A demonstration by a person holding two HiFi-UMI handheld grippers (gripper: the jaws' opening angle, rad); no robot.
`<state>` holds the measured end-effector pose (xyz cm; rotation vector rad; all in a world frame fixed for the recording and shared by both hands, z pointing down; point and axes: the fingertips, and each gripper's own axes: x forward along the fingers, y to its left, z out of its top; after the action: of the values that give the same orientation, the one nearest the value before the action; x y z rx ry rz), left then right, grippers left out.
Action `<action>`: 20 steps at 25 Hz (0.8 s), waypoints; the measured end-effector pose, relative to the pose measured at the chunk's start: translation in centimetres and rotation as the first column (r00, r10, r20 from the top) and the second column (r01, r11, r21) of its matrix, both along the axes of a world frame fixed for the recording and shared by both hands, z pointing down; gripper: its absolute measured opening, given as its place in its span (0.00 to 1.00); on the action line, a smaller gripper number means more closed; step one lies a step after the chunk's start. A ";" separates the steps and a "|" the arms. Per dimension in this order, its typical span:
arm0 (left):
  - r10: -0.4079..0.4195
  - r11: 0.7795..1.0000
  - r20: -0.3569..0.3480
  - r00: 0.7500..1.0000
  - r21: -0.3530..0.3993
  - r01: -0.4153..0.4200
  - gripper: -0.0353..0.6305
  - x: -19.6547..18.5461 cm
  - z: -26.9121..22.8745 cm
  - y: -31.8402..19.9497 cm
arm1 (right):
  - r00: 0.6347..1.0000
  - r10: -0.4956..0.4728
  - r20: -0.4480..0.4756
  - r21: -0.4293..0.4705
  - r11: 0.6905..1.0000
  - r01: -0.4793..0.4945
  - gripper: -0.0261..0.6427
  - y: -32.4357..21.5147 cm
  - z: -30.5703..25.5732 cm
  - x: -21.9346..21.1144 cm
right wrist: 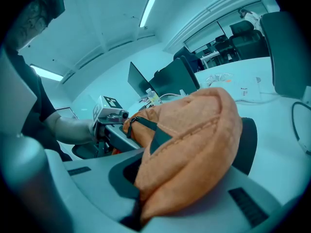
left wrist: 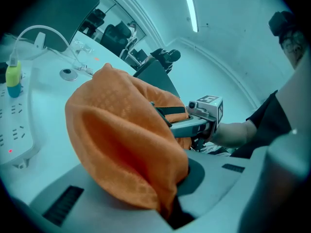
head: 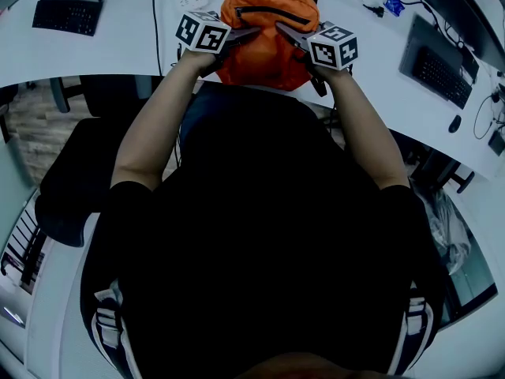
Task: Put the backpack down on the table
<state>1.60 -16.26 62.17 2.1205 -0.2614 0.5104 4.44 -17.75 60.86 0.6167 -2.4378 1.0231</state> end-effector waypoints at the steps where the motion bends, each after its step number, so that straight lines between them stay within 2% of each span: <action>1: 0.000 1.000 0.001 1.000 -0.005 0.000 0.12 -0.1 0.2 -0.1 | 1.000 -0.001 -0.009 0.000 1.000 0.001 0.10 -0.1 0.3 0.0; 15: -0.023 0.998 0.009 1.000 -0.053 0.024 0.12 -0.4 2.3 -0.5 | 0.998 -0.002 -0.067 -0.031 1.000 -0.001 0.10 -0.6 3.2 -0.1; 20: -0.021 0.999 0.028 0.999 -0.045 0.022 0.12 -0.8 3.1 -1.1 | 0.997 0.013 -0.081 -0.048 0.999 -0.016 0.10 -1.1 4.3 -0.4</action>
<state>0.84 -17.33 65.29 2.0659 -0.2853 0.5284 4.08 -18.89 65.18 0.6476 -2.3355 1.0398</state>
